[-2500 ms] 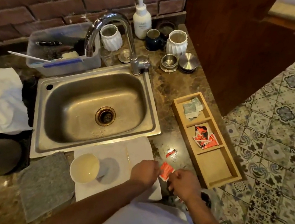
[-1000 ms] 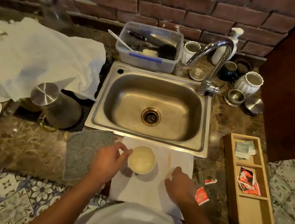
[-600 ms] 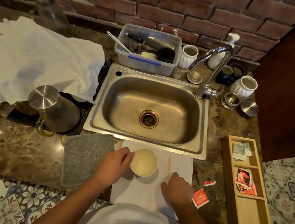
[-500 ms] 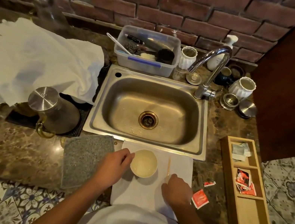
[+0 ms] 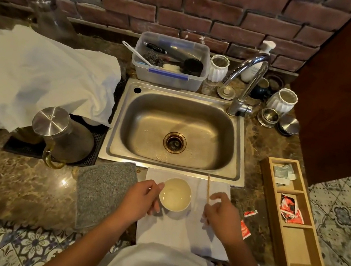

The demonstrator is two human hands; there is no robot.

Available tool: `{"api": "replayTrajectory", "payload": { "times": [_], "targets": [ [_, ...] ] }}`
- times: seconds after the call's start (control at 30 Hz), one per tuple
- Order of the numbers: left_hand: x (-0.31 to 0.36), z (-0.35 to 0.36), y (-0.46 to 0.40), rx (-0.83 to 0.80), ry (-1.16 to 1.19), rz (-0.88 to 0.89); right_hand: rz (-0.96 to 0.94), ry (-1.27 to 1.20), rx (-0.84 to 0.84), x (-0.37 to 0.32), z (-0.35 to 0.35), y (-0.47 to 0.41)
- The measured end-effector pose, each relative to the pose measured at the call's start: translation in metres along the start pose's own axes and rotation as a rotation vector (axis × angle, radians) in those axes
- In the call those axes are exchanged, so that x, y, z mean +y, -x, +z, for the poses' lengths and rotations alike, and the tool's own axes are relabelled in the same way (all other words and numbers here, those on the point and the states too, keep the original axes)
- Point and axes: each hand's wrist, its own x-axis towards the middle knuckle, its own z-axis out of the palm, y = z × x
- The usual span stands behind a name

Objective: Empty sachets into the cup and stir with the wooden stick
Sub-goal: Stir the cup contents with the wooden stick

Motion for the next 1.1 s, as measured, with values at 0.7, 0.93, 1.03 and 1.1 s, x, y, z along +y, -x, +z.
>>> {"api": "replayTrajectory", "payload": {
  "times": [0.7, 0.93, 1.03, 1.1],
  "targets": [
    [0.007, -0.003, -0.001, -0.020, 0.043, -0.077, -0.321, -0.591, -0.075, -0.096, -0.035, 0.048],
    [0.012, -0.004, -0.001, -0.026, 0.079, -0.104, -0.352, -0.305, 0.016, -0.056, -0.016, 0.036],
    [0.013, -0.004, 0.001, -0.010, 0.032, -0.080, -0.302, -0.259, 0.002, -0.046, -0.010, 0.034],
    [0.013, -0.005, 0.002, -0.009, 0.003, -0.068, -0.290, -0.183, -0.031, -0.040, -0.009, 0.030]
  ]
}}
